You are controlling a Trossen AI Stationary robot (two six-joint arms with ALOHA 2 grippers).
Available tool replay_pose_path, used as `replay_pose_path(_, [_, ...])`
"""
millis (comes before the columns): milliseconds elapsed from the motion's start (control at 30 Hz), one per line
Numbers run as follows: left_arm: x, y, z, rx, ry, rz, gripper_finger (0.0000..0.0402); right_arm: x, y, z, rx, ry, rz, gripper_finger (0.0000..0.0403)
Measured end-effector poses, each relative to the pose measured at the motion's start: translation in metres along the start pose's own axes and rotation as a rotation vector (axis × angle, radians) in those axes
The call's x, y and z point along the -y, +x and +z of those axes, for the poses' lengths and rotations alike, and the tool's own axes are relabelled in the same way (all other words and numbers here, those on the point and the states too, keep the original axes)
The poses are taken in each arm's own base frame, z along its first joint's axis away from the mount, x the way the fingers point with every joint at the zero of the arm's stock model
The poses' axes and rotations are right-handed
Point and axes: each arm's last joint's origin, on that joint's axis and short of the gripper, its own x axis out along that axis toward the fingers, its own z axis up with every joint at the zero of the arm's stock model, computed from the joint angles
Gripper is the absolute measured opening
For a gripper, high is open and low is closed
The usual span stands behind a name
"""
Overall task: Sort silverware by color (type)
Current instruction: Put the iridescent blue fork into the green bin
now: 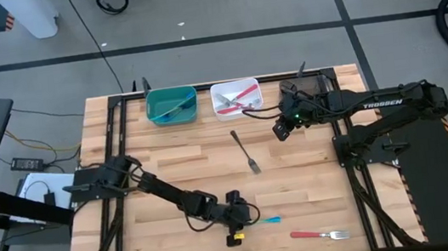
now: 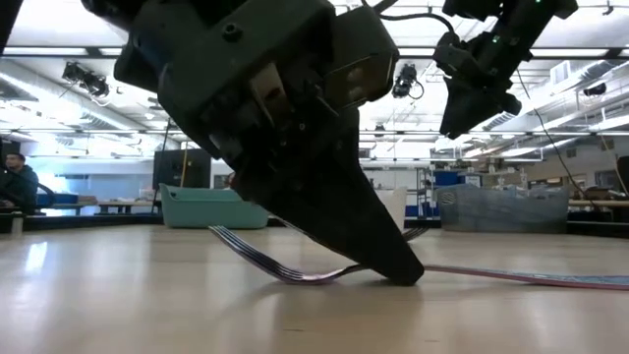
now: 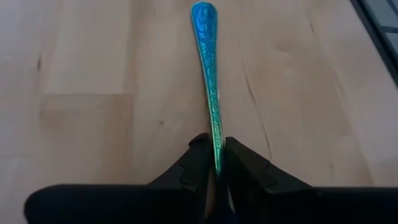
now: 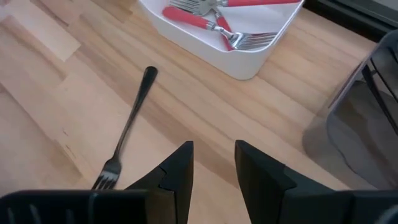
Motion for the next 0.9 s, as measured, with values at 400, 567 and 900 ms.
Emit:
replay_pose_path(400, [-0.012, 0.004, -0.004, -0.023, 0.063, 0.09, 0.0011, 0.0, 0.0, 0.0, 0.001, -0.015, -0.001, 0.0126])
replay_pose_path(567, [-0.008, -0.001, -0.001, -0.014, 0.139, 0.072, 0.0009, 0.0, 0.0, 0.0, 0.005, -0.026, -0.006, 0.0126])
replay_pose_path(900, [-0.007, -0.04, 0.025, -0.002, 0.199, 0.09, 0.0008, 0.001, 0.0, 0.0, 0.01, -0.079, -0.027, 0.0126])
